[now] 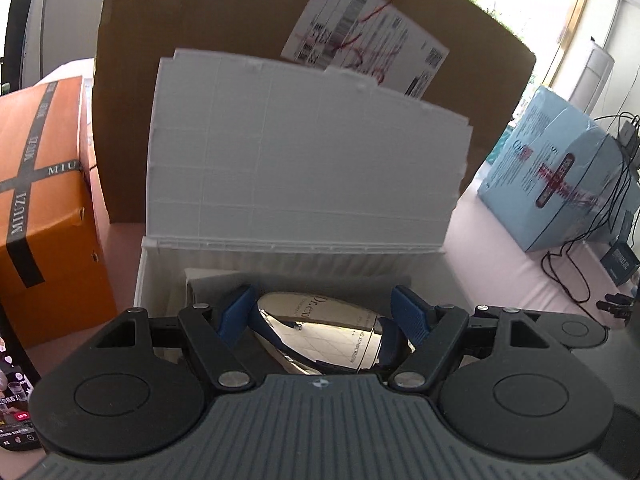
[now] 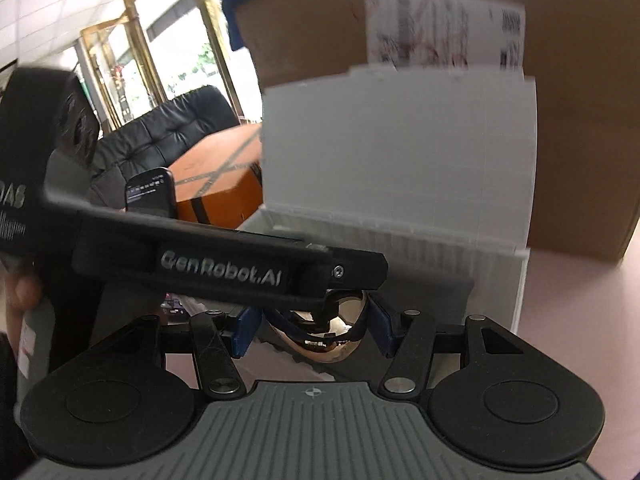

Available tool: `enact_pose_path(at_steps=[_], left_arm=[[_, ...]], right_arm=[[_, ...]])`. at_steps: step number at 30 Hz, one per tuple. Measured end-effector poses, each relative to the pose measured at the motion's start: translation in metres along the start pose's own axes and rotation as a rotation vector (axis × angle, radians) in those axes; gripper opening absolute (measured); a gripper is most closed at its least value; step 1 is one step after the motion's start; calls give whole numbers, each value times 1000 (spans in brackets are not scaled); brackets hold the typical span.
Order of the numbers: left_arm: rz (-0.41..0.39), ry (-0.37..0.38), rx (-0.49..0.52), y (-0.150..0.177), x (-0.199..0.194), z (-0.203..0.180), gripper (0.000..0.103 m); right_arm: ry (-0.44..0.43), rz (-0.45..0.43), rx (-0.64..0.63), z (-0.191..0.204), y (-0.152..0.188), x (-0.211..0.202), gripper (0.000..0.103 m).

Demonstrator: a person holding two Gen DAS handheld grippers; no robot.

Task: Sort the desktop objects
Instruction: 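Lower the held ornament into the white box onto the grey cloth, then open the left gripper while the right gripper opens, releasing the ornament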

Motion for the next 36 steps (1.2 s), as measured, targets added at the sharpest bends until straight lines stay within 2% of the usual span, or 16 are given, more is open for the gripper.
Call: enact_pose_path(at_steps=[7,14,17,25,26,29,30,31,33,36], left_arm=[[31,-26,54,5,8,-2,73],[25,-16,37,3,4,2,73],[14,-23,34,1,-2,4,79],[0,-10,-8,-2,-6,8,82],[-2,-8,-13,-3,-7,8,82],[-8,-3,-29,-4,-8,10,82],[-10,-1,-34,-4,-9,10,82],[-15,-9,-31,-6,-11,10,83],[-36,-28,-18,-9,-17,10,84],[-75,-30,4,-13,-29,7,84]], right_arm=[[4,103,82,-11,-2,13,54],[27,151,18,-11,-6,15,55],[63,181,-23,-13,-7,19,55],[139,226,-37,-18,-10,32,59],[154,222,-49,-18,-10,33,60],[159,178,-79,-13,-14,27,74],[154,150,-85,-10,-15,25,82],[153,111,-96,-7,-18,21,94],[149,25,-127,-2,-23,9,100],[126,-71,-186,3,-28,-11,103]])
Point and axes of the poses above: each gripper's, at about its wrist camera, not at the fingertips, and x roughly the way its jaws point, z to its left, y to its underside, the point moved 9 cm from there along x, roughly the way its jaws point, and after that the axes turned 13 degrees about x, right-handed, at the moved point
